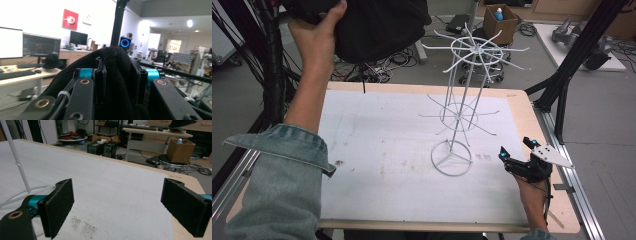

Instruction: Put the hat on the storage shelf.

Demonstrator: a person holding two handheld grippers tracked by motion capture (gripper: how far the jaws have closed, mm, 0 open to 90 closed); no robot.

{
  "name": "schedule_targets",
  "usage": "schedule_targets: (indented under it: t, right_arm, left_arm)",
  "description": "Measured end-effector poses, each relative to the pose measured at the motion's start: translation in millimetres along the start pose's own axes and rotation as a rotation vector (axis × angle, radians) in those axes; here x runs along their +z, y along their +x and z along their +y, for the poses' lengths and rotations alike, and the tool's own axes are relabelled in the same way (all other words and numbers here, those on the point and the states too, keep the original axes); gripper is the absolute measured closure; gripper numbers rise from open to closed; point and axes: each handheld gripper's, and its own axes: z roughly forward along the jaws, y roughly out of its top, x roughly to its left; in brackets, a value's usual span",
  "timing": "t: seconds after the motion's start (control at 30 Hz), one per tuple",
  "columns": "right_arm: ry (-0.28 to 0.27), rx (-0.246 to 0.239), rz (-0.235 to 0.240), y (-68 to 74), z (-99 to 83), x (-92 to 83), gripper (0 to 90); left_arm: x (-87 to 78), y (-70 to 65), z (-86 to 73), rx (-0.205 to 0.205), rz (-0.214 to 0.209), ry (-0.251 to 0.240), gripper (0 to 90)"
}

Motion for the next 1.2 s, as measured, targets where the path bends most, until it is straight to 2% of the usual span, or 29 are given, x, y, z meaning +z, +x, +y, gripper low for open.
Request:
schedule_targets:
  t: [0.3,0.4,0.9,1.2]
  right_arm:
    - [-0.001,0.006,-0.002,-0.8,-0.2,-0.7,10.5]
    - [-0.002,0.000,-0.002,-1.0,-0.3,-0.4,10.5]
    - [-0.001,0.000,-0.003,-1.1,-0.5,0.3,10.6]
    - [-0.002,-0.002,-0.003,-1.2,-0.5,0.7,10.6]
  left_arm:
    - [9.4,-7.9,8.5,-0.023,-0.048,-0.026,70.3]
    - [12.5,-10.9,8.1,-0.031,-0.060,-0.019,70.3]
    - [28.5,-22.0,-0.3,-0.020,-0.077,0.030,70.2]
    - [33.3,-26.6,-5.8,0.013,-0.072,0.088,70.0]
